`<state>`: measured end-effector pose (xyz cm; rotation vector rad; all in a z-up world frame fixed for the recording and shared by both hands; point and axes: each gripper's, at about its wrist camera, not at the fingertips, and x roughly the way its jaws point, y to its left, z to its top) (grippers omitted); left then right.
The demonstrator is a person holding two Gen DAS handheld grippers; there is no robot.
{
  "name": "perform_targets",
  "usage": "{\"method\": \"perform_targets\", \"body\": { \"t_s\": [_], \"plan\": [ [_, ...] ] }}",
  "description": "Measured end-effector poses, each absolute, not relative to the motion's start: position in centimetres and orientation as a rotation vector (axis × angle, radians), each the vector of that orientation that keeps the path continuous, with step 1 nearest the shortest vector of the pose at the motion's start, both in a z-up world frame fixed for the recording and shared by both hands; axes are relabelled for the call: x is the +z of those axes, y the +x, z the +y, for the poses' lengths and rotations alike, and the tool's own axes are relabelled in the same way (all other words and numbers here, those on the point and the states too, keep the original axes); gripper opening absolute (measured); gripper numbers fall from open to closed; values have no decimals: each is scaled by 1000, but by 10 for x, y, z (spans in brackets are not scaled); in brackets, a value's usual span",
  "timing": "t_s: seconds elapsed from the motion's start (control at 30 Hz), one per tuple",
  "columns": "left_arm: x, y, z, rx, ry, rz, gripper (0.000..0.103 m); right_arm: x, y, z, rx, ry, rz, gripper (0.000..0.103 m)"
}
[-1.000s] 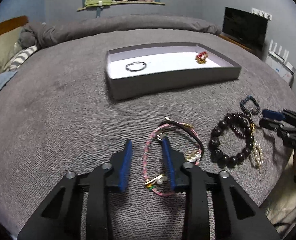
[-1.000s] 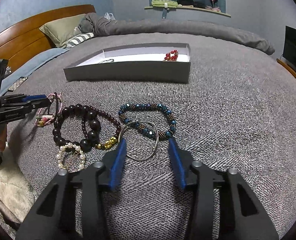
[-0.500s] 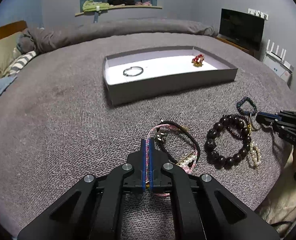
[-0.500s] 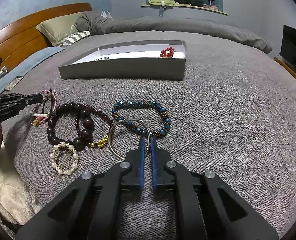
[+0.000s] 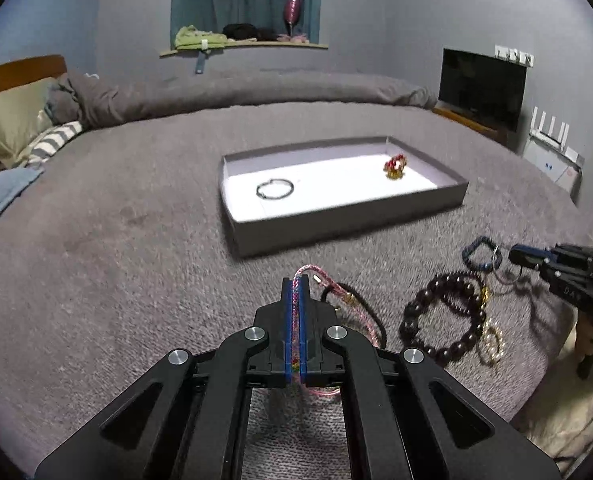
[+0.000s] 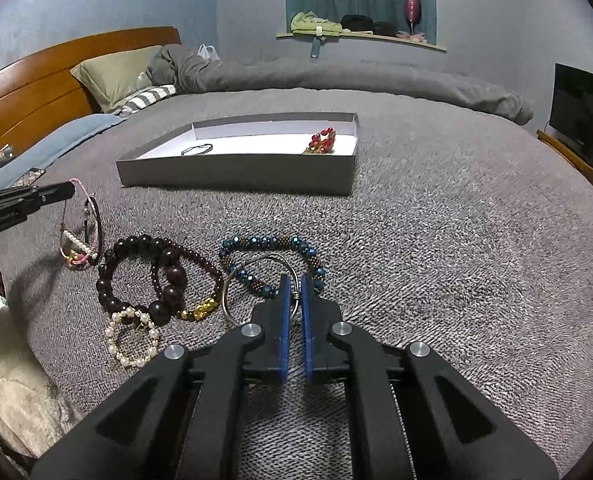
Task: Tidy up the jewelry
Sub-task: 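Carry the pink bracelet and silver bangle over the white box with both grippers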
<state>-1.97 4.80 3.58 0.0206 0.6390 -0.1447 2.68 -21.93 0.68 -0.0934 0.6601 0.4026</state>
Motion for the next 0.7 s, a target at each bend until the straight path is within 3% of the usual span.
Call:
{"method": "perform_targets", "body": {
  "t_s": [0.27, 0.7],
  "plan": [
    [61, -24, 47, -157, 21, 584, 2, 15, 24, -222, 404, -84, 631, 5],
    [20, -3, 40, -211, -12, 790, 2, 14, 22, -221, 411, -82, 629, 5]
  ]
}}
